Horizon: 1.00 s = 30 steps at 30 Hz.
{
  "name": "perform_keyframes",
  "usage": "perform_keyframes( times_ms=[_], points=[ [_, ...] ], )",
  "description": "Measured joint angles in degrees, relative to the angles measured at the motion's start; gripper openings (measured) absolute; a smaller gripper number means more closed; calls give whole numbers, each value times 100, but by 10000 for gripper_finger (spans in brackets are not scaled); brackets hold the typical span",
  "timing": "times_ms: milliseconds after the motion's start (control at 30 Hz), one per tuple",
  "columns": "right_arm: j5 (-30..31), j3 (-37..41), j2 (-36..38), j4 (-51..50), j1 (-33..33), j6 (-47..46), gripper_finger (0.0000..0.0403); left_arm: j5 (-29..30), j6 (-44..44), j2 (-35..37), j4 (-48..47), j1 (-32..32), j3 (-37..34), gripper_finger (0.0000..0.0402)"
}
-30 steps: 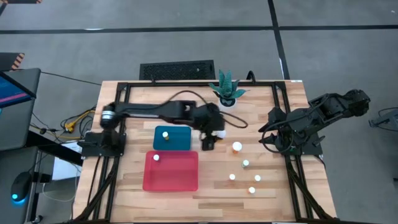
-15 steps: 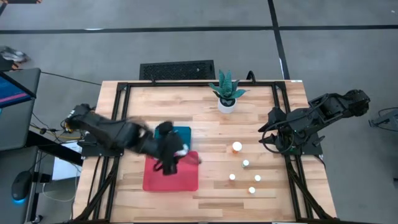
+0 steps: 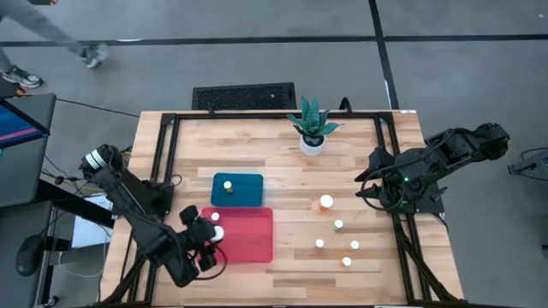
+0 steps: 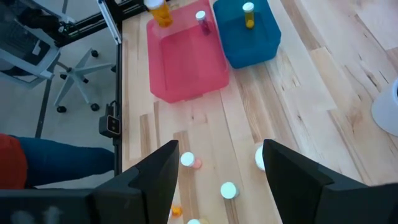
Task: Pick and place medicine bottles into bin by pill shape (circle, oval)
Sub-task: Put the large orange capsule bottle into the red bin
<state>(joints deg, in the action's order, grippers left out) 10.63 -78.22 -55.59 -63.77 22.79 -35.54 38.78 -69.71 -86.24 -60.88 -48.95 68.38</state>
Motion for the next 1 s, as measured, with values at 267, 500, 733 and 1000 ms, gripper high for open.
perform_keyframes(
  times_ms=[267,500,733,1000],
  points=[
    [-2,0,0,34,0,-81,240,98,-798,0,938,-209,-1168,220],
    [-2,0,0,46,-2,-108,240,35,-990,-6,1429,-179,-1878,220],
    [-2,0,0,46,-7,-152,240,-134,-1236,-6,1488,-179,-2152,220],
    [-2,0,0,46,-7,-154,240,-85,-1183,-9,1542,-179,-2173,220]
  ],
)
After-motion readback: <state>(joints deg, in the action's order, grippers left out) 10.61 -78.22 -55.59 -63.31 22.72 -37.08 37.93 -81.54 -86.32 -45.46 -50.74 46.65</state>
